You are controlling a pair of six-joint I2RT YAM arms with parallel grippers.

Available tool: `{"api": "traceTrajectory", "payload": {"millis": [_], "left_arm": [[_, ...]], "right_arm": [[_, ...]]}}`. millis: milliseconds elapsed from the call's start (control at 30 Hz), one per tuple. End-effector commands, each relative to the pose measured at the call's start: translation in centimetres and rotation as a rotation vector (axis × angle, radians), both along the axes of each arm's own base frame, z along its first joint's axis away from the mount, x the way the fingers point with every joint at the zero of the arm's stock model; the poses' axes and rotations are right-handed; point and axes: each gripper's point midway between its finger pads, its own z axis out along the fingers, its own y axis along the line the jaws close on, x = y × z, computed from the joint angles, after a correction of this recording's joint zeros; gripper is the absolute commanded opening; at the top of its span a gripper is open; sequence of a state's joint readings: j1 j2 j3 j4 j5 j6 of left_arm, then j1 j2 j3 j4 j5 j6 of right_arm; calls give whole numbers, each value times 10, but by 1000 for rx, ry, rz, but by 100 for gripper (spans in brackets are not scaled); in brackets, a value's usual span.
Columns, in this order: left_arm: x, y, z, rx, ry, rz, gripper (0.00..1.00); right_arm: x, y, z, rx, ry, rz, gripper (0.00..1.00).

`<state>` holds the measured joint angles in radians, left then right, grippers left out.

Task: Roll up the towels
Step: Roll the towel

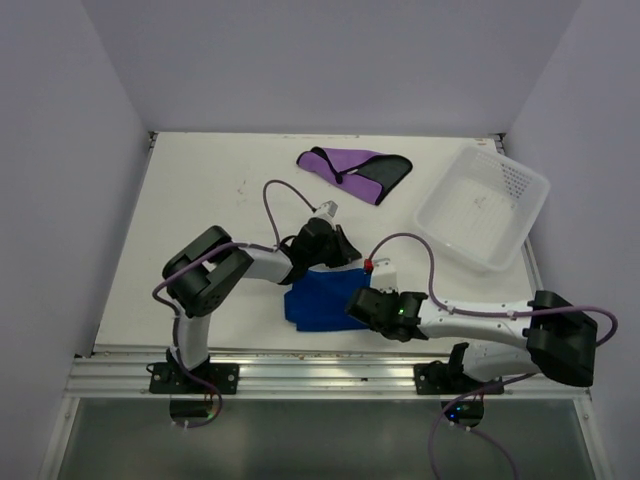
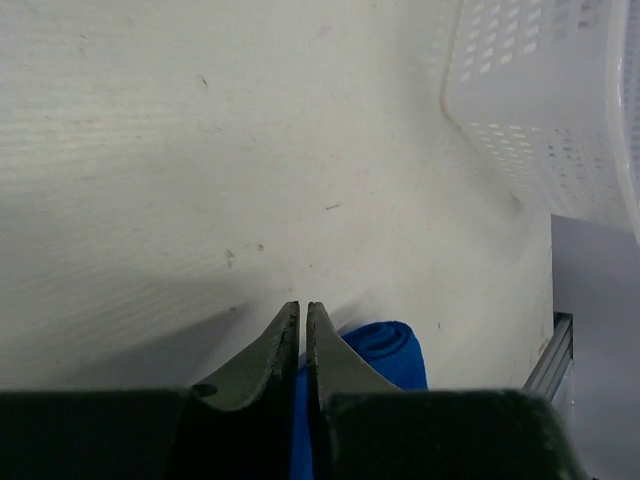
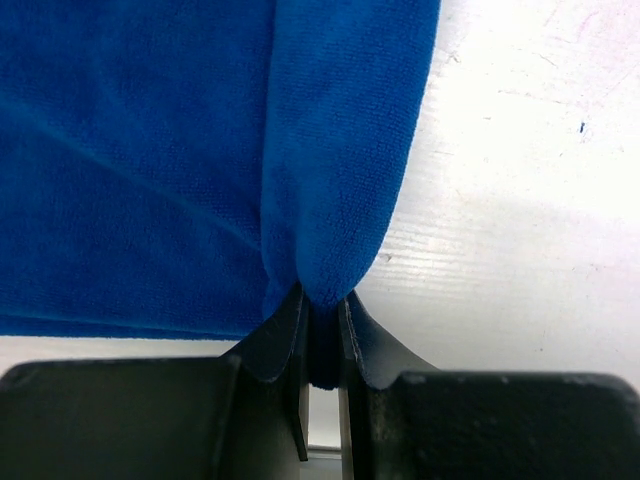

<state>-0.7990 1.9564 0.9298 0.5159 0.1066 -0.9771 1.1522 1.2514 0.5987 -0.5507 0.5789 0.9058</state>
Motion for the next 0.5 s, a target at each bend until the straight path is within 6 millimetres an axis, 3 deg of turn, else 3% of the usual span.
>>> {"api": "traceTrajectory", "payload": {"millis": [0, 167, 467], "left_arm": [[9, 17, 14, 41, -50, 24, 11], [8, 25, 26, 47, -60, 29, 11], [8, 33, 65, 15, -112, 26, 13]], "right_arm": [[-1, -7, 6, -105, -28, -22, 0], [-3, 4, 11, -152, -37, -7, 0], [0, 13, 15, -327, -48, 42, 0]]}}
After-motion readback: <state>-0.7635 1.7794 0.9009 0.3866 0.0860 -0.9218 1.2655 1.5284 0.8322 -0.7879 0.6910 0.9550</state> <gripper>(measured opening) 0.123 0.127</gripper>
